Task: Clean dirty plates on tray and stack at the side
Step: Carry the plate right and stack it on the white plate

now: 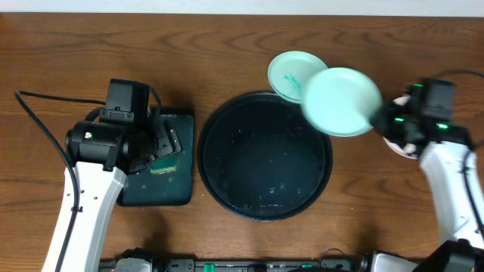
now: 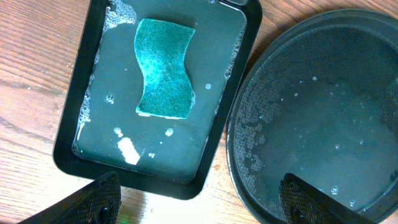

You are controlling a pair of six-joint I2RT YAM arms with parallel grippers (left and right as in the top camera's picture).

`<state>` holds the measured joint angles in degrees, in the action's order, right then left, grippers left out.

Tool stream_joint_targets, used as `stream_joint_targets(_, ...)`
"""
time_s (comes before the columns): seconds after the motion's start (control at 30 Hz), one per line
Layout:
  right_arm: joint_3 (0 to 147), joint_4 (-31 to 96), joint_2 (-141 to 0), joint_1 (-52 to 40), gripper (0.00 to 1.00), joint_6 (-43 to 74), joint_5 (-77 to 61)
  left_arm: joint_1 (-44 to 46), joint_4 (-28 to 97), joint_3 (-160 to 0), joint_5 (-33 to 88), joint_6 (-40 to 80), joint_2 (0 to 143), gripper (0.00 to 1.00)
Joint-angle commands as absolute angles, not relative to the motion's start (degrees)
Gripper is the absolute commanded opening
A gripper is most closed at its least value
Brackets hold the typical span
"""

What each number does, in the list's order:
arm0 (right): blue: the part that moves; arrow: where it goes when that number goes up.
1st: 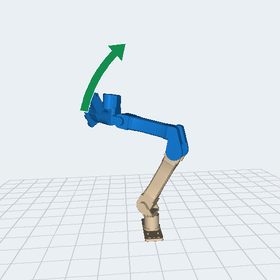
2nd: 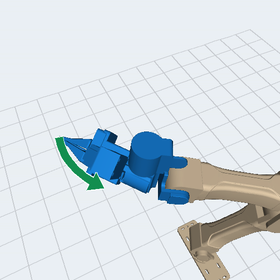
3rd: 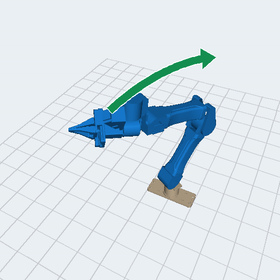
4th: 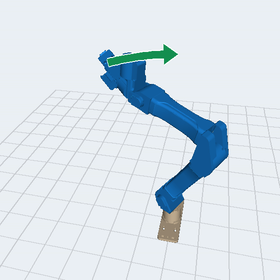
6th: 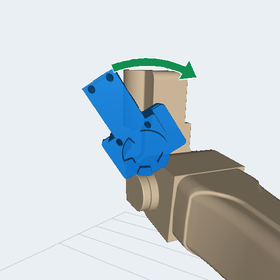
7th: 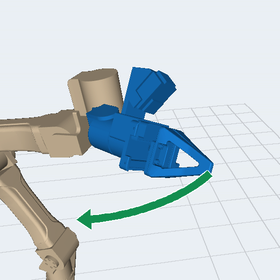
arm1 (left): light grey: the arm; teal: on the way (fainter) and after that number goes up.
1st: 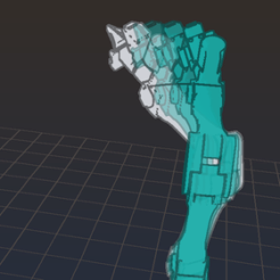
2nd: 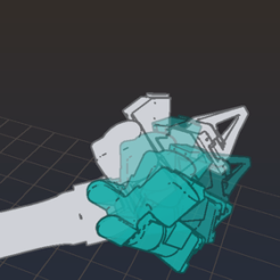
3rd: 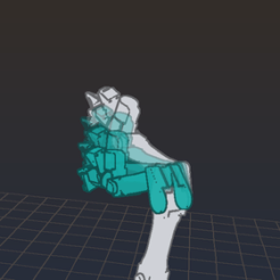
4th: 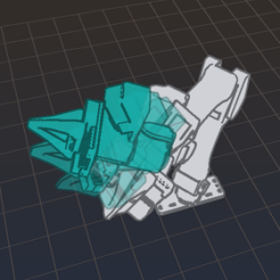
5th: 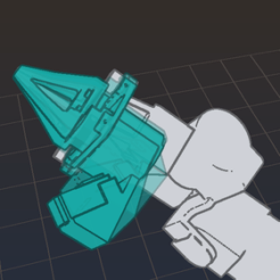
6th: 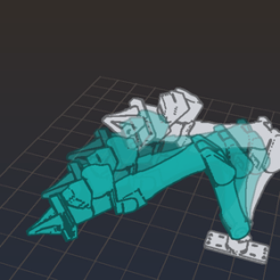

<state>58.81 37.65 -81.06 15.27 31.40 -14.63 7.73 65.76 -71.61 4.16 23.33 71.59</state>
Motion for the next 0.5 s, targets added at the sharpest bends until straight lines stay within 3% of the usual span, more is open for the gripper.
stream_joint_targets(0.0,59.4,38.3,-81.0,23.6,0.01,31.0,-17.6,7.9,65.8,-71.6,3.9,23.2,71.8,0.82)
stream_joint_targets(0.23,59.1,38.7,-83.0,39.0,0.01,31.3,-17.1,7.9,65.7,-71.6,3.9,23.2,71.8,0.82)
stream_joint_targets(0.47,59.1,37.7,-90.6,46.4,0.02,32.6,-14.9,7.9,65.5,-71.6,3.9,23.2,71.9,0.82)
